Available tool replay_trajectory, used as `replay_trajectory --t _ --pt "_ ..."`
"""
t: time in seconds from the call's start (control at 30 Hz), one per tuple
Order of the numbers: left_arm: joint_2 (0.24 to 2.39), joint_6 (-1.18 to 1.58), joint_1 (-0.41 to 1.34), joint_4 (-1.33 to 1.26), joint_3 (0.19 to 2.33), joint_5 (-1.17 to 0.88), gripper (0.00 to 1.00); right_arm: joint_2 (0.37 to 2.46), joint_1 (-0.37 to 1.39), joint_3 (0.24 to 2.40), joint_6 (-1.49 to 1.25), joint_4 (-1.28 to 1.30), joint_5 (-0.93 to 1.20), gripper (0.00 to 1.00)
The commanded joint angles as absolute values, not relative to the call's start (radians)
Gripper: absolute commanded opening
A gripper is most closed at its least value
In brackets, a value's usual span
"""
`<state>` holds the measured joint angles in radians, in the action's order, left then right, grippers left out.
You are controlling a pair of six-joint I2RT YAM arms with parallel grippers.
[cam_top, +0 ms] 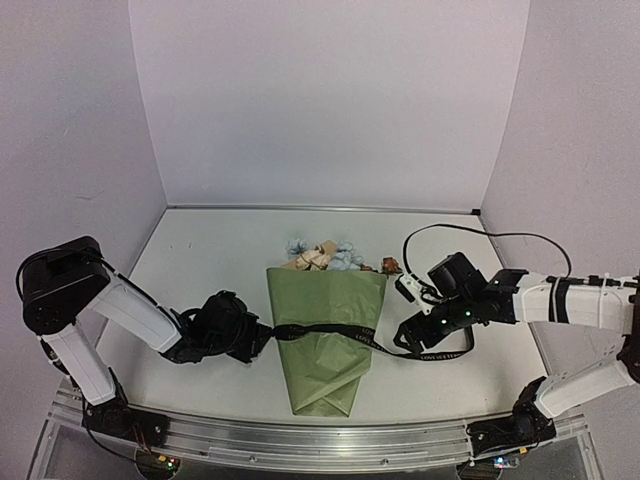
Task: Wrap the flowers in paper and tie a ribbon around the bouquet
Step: Tie the ribbon around the folded bouquet.
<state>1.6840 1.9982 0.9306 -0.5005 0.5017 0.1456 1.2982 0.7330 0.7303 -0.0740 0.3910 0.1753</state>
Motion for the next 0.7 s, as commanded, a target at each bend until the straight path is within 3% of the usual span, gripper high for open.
replay_trajectory --t 0.0,0.17,0.67 --pt "1.674 2.061 0.929 -0.517 0.49 0.188 0.11 1.325 0.743 0.719 0.042 0.342 0.203 0.83" --pt "1.647 2.009 0.922 -0.508 0.488 0.206 0.01 1.353 0.754 0.717 0.086 0.341 0.232 0.83" --pt "1.571 1.92 0.91 -0.417 0.493 0.24 0.0 1.497 0.843 0.72 0.104 0.28 0.138 0.78"
